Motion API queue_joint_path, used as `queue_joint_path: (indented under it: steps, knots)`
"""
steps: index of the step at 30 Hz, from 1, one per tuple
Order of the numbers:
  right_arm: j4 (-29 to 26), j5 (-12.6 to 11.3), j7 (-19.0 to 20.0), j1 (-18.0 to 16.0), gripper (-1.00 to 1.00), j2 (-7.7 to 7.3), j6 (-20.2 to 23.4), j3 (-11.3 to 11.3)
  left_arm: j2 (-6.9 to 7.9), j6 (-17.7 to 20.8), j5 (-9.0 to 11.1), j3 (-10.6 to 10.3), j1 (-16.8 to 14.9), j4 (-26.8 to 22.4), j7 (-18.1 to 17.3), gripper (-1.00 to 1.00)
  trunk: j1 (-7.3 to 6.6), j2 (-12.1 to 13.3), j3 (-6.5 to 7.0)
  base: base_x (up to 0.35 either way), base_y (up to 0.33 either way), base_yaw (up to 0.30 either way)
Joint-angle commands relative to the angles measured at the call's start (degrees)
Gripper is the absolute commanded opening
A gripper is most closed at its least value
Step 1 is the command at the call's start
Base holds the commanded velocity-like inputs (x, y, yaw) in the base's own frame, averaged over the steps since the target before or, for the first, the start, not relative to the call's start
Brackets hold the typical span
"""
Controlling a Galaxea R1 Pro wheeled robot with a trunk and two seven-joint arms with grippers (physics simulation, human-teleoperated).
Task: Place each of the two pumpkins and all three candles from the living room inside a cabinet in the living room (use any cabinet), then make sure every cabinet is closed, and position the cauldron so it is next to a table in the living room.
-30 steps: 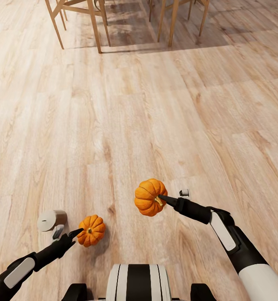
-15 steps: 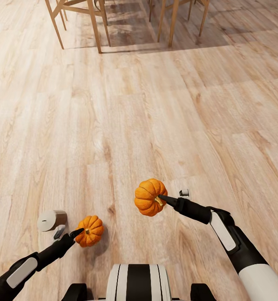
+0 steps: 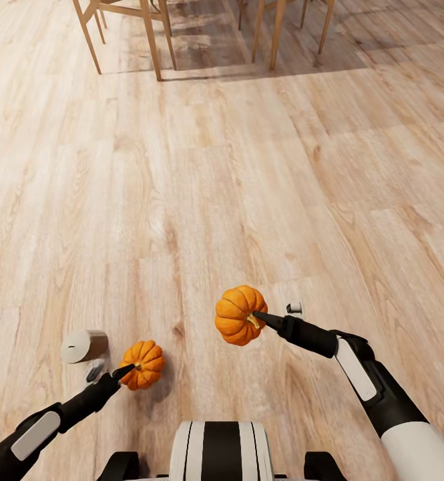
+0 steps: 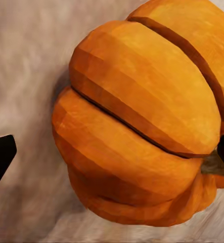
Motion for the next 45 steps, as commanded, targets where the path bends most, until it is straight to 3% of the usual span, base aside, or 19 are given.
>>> queue_joint_path:
  steps: [1, 29, 30, 45]
  knots:
    - [0.0, -0.5, -0.1, 0.0, -1.00, -0.05, 0.4, 0.1, 0.05, -0.1, -0.3, -0.5, 0.0, 0.2, 2.2, 1.00, -0.03, 0.0, -0.03, -0.244, 0.000, 0.000]
    - [0.0, -0.5, -0.1, 0.0, -1.00, -0.05, 0.4, 0.0, 0.03, -0.9, -0.3, -0.6, 0.0, 0.2, 2.2, 1.00, -0.03, 0.0, -0.03, 0.041, -0.061, 0.000]
    - [0.0, -0.5, -0.1, 0.0, -1.00, -0.05, 0.4, 0.0, 0.03, -1.1, -0.3, -0.6, 0.0, 0.2, 2.2, -1.00, -0.03, 0.0, -0.03, 0.002, -0.002, 0.000]
    - [0.0, -0.5, 0.0, 0.0, -1.00, -0.05, 0.4, 0.0, 0.12, -2.4, -0.3, -0.7, 0.0, 0.2, 2.1, -1.00, -0.03, 0.0, -0.03, 0.000, 0.000, 0.000]
